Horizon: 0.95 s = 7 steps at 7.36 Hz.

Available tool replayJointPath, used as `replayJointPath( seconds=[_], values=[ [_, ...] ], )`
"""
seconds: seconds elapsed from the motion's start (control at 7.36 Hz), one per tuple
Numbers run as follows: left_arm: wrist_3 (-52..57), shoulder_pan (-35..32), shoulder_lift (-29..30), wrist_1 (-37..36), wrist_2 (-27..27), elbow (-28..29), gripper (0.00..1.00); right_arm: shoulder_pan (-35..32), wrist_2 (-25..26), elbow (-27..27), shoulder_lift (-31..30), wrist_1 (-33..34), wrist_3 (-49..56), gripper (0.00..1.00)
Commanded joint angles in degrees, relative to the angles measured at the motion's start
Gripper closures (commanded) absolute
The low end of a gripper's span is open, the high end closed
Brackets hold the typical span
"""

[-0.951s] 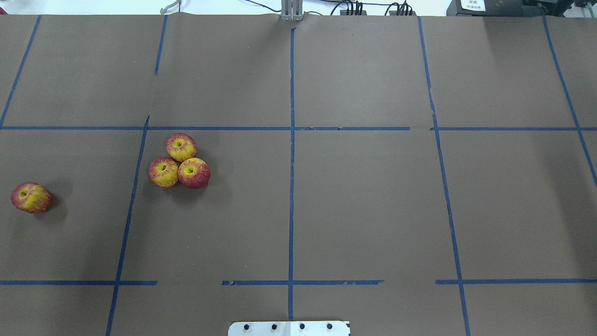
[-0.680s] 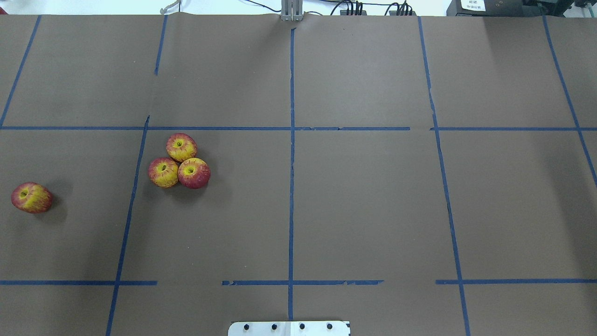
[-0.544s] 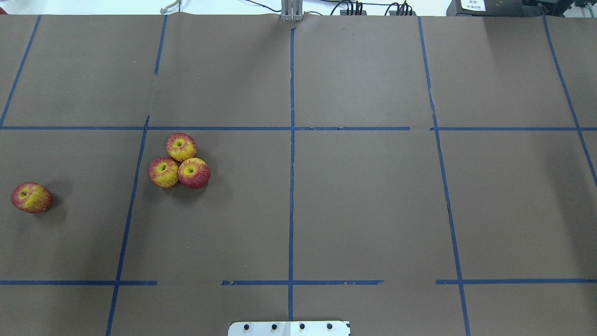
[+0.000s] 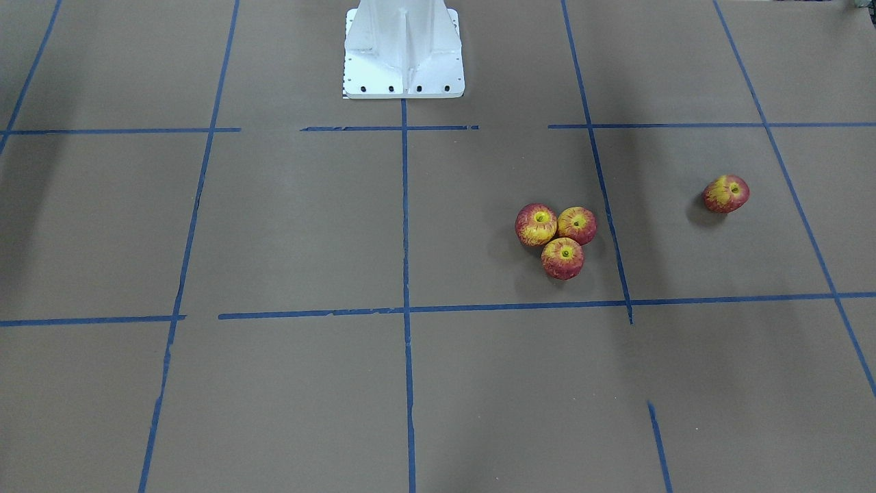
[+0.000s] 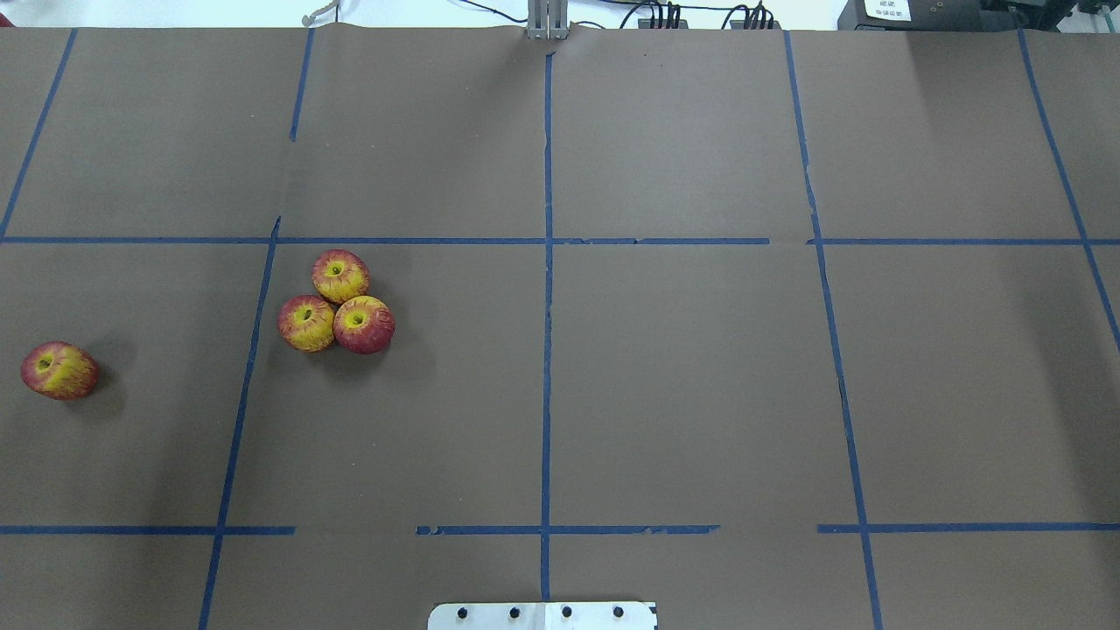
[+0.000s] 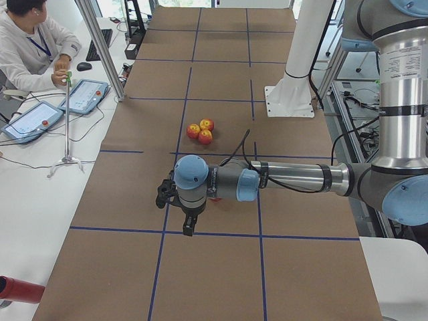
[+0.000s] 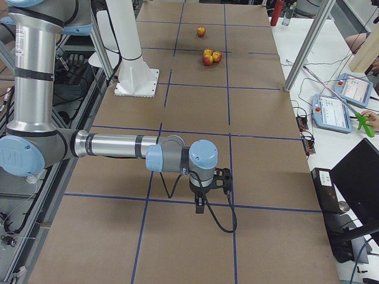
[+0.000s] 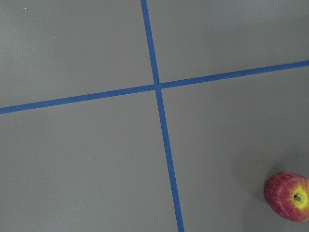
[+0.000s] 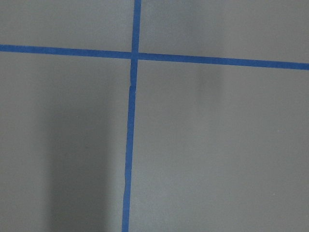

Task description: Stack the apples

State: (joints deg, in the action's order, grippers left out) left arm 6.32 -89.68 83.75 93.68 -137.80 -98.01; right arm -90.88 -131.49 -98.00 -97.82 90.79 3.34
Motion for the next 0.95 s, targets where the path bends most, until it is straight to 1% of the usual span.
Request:
replayJointPath(
  seconds=[0.0, 0.14, 0.27, 0.41, 0.68, 0.82],
  values=[
    [-11.2, 10.0, 0.0, 9.1, 0.2, -0.1, 0.00, 0.0, 0.0, 0.0, 0.0, 0.0, 0.0, 0.00],
    [-27.2, 17.4, 0.4, 14.7, 1.0, -0.3, 0.00, 0.0, 0.0, 0.0, 0.0, 0.0, 0.0, 0.00],
    [-35.6, 22.3, 1.1, 18.9, 5.0, -0.6, 0.00, 0.0, 0.0, 0.0, 0.0, 0.0, 0.0, 0.00],
    [-39.0, 23.8, 1.1, 20.6, 5.2, 0.0, 0.00, 0.0, 0.0, 0.0, 0.0, 0.0, 0.0, 0.00],
    [-39.9, 25.0, 1.1, 20.6, 5.2, 0.4, 0.00, 0.0, 0.0, 0.0, 0.0, 0.0, 0.0, 0.00],
    [-42.3, 27.3, 1.1, 20.5, 5.2, 0.7, 0.00, 0.0, 0.0, 0.0, 0.0, 0.0, 0.0, 0.00]
  ],
)
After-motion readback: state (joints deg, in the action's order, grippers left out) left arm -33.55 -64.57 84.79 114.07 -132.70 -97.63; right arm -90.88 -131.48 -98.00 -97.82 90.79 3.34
